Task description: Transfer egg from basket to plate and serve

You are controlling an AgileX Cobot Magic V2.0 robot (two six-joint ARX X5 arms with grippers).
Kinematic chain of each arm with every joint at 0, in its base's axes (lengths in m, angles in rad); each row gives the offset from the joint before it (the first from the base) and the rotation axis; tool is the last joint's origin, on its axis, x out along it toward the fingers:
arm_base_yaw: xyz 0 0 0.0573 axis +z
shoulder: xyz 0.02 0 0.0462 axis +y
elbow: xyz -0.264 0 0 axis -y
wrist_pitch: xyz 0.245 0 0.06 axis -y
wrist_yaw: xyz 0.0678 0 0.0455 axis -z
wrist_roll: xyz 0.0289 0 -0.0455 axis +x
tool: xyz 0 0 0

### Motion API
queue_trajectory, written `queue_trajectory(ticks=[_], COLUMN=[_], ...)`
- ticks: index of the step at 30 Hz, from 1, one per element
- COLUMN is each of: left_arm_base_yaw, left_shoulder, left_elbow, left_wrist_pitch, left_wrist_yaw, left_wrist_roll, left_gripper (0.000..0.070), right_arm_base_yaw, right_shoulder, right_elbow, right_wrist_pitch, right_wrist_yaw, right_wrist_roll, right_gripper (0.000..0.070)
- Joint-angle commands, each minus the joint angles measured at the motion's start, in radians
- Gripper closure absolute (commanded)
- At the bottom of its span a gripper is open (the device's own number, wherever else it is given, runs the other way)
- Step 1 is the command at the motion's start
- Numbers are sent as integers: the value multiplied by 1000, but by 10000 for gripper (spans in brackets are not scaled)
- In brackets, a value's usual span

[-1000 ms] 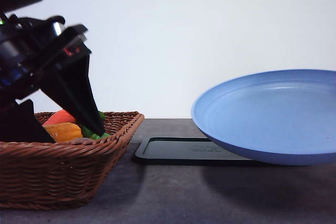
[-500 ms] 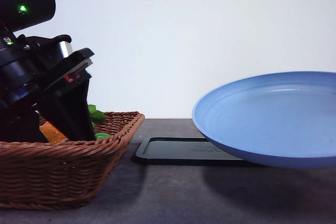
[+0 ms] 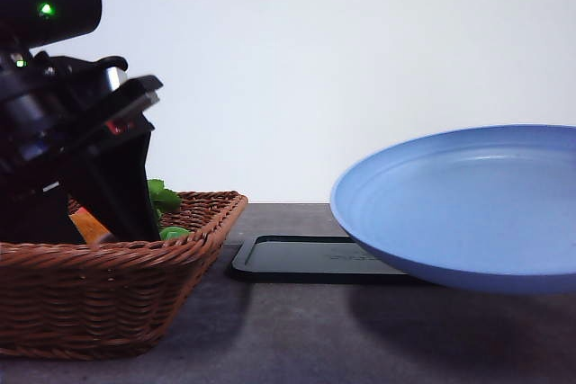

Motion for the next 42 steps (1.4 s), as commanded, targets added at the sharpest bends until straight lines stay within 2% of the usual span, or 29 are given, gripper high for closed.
queue_trajectory(ticks=[1, 4, 7, 9, 13, 15, 17, 22, 25, 28, 36, 42], left_arm_base_yaw=[-5, -11, -34, -65, -156, -206, -262, -393, -442, -468, -478, -480], left_shoulder=[15, 14, 14, 14, 14, 15, 18, 36, 64, 92, 142, 141], left_elbow=[62, 136, 200, 236, 259, 259, 259, 259, 259, 259, 259, 259], left_wrist_pitch=[-32, -74, -51, -6, 143, 215, 252, 239, 229, 228, 219, 223], left_wrist_yaw=[10, 55, 167, 222, 234, 216, 161, -78, -156, -175, -175, -175], left_wrist_roll=[37, 36, 26, 22, 22, 37, 79, 254, 341, 372, 372, 360], left_gripper=[515, 515, 515, 513, 512, 512, 512, 511, 511, 511, 495, 355], right_arm_base_yaw=[1, 3, 4, 4, 4, 4, 4, 18, 36, 52, 91, 104], right_shoulder=[4, 5, 5, 5, 10, 14, 20, 32, 33, 33, 33, 33], right_elbow=[3, 3, 3, 3, 3, 3, 3, 3, 3, 3, 3, 3], right_wrist_pitch=[9, 8, 8, 9, 9, 8, 9, 0, -17, -33, -66, -74], right_wrist_yaw=[-9, -15, -16, -22, -71, -114, -155, -204, -204, -204, -204, -204], right_wrist_roll=[-12, -11, -11, -11, -10, -6, -3, 0, 1, 0, 0, 7], right_gripper=[700, 700, 700, 700, 700, 700, 700, 700, 700, 700, 700, 700])
